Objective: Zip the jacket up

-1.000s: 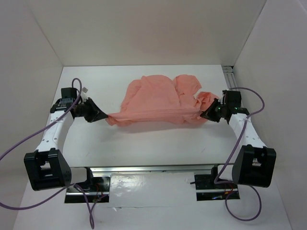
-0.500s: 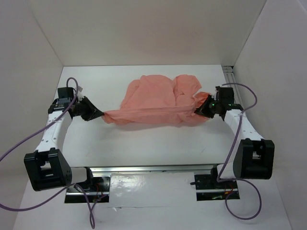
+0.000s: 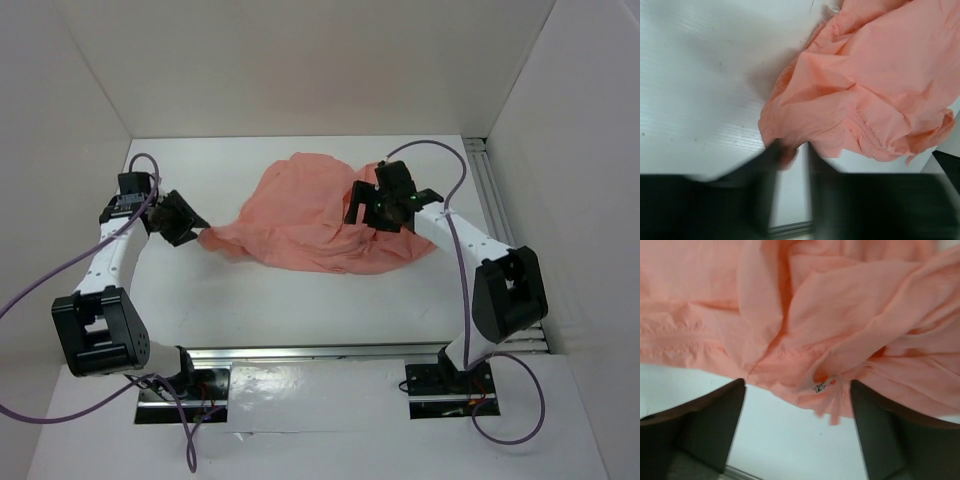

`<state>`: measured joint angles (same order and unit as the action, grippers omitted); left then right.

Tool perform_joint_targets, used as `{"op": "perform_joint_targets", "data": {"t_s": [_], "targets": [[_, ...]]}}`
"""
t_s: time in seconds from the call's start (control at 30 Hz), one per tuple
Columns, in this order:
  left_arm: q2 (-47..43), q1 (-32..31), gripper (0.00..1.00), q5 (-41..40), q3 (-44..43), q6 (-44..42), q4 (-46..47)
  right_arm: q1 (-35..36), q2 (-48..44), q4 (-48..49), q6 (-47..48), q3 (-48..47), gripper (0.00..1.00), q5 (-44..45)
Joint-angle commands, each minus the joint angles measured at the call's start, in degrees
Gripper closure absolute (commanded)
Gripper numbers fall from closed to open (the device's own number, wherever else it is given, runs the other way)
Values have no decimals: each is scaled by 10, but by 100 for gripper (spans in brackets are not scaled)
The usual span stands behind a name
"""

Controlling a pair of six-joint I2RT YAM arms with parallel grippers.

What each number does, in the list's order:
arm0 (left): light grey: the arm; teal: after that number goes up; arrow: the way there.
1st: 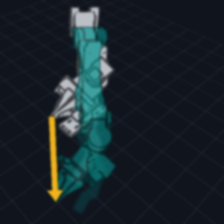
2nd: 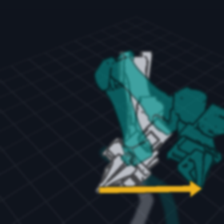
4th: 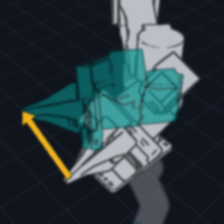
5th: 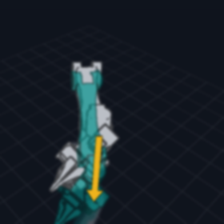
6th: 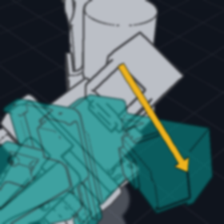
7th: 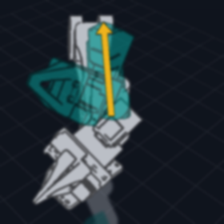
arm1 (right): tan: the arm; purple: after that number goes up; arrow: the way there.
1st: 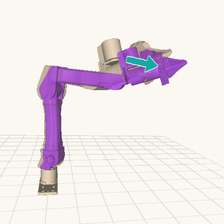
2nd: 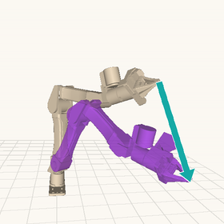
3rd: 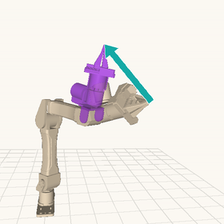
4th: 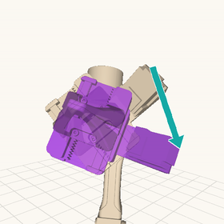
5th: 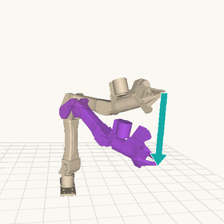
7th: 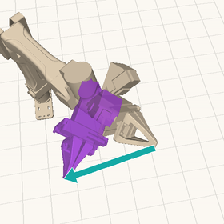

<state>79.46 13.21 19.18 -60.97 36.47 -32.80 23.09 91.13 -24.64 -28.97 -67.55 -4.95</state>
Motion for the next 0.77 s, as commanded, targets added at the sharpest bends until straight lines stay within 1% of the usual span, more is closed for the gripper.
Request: {"op": "perform_joint_targets", "data": {"t_s": [0.0,0.03,0.07,0.1,0.13,0.23,0.27,0.33,0.37,0.4,0.43,0.57,0.73], "targets": [[3,1,34,-9,-49,3,-6,-16,-38,-62,1,-46,1,106],[3,1,20,-15,-65,3,-14,-23,-50,-72,1,-55,0,145],[3,1,11,-21,-74,-3,-20,-40,-73,-82,-5,-55,0,164],[-6,1,6,-21,-80,-3,-20,-50,-86,-94,-5,-61,0,179],[-12,1,3,-21,-92,-9,-20,-60,-97,-102,-5,-61,0,195],[-44,-10,1,-39,-114,-9,-25,-98,-135,-132,-20,-61,0,273],[-61,-21,0,-39,-114,-17,-25,-115,-151,-138,-36,-55,0,315],[-75,-35,0,-45,-120,-29,-25,-129,-165,-151,-56,-44,0,343],[-82,-41,0,-32,-120,-34,-25,-135,-171,-151,-69,-30,0,359],[-92,-47,0,-26,-120,-42,-25,-141,-180,-157,-69,-24,0,365],[-98,-56,0,0,-114,-48,-16,-141,-180,-157,-78,-18,0,372],[-135,-77,0,37,-93,-70,-5,-141,-192,-149,-78,15,0,372],[-169,-98,0,55,-70,-82,8,-147,-197,-130,-77,28,0,358]]}}
